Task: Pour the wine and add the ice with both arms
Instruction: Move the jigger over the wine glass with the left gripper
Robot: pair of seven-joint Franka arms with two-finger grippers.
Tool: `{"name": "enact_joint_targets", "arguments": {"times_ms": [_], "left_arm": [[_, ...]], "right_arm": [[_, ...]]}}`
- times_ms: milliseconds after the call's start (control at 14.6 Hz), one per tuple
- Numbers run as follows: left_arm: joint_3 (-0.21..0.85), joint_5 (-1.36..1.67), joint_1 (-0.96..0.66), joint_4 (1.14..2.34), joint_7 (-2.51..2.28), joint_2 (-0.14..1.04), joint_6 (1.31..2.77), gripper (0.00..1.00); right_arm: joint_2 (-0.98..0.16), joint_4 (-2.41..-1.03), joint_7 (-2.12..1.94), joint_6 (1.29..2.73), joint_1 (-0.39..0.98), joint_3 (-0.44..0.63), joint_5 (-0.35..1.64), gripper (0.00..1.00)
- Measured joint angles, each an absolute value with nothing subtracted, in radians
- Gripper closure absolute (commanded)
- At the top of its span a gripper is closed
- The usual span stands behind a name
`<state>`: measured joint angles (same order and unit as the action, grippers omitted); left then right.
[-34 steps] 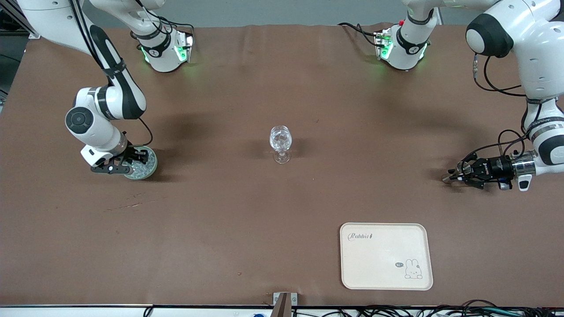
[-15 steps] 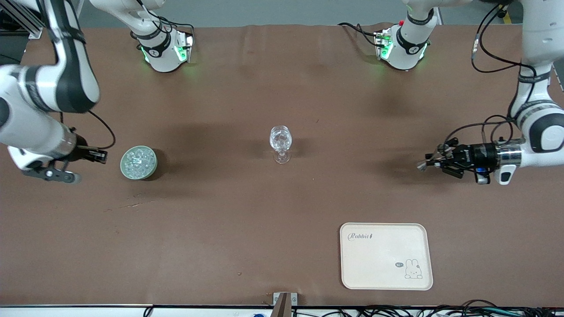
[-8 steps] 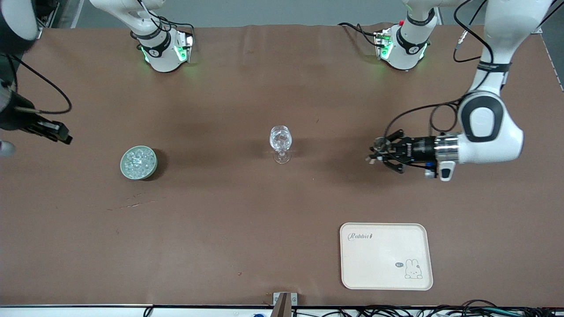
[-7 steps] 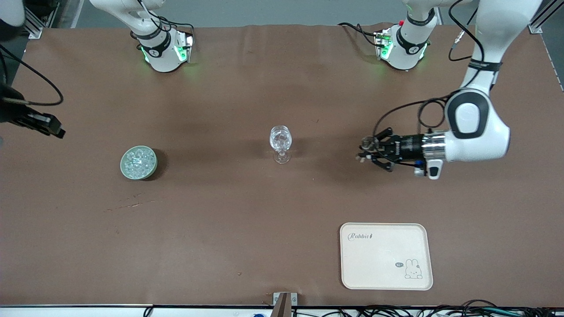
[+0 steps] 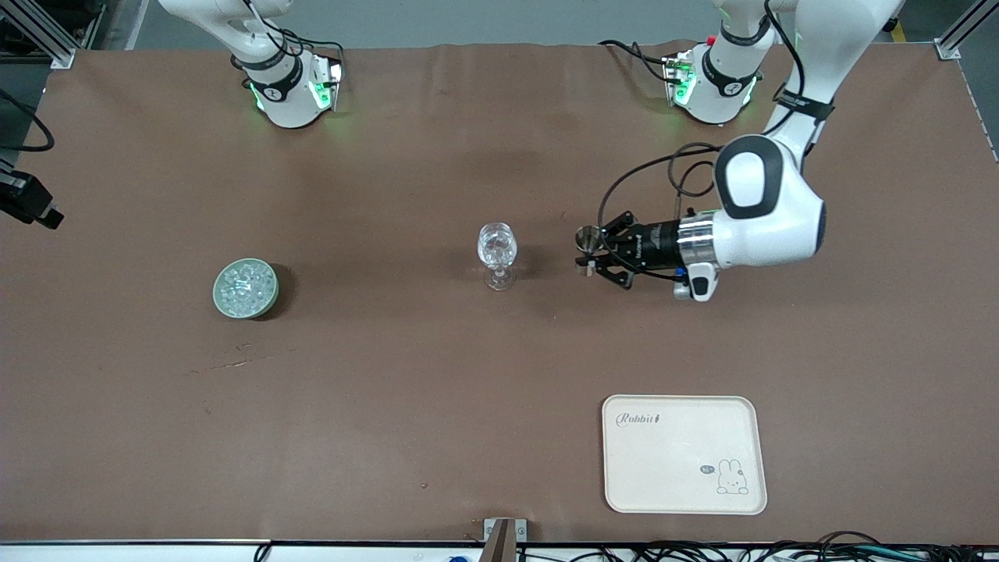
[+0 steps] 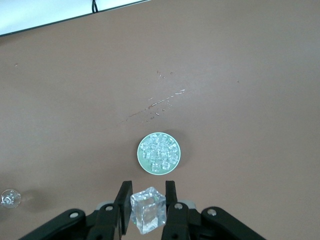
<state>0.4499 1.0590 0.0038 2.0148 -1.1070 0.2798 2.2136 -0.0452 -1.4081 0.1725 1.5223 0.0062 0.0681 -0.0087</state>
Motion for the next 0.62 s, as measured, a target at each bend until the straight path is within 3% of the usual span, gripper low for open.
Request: {"name": "enact_joint_targets", "arguments": {"times_ms": [616], "left_arm": [[0.598,0.782,-0.001,2.008,-1.332,0.319,2.404,1.0]], "right_arm": [[-0.053,-1.408,0.169,1.499,-0.01,0.045,-0.009,0.99]]}}
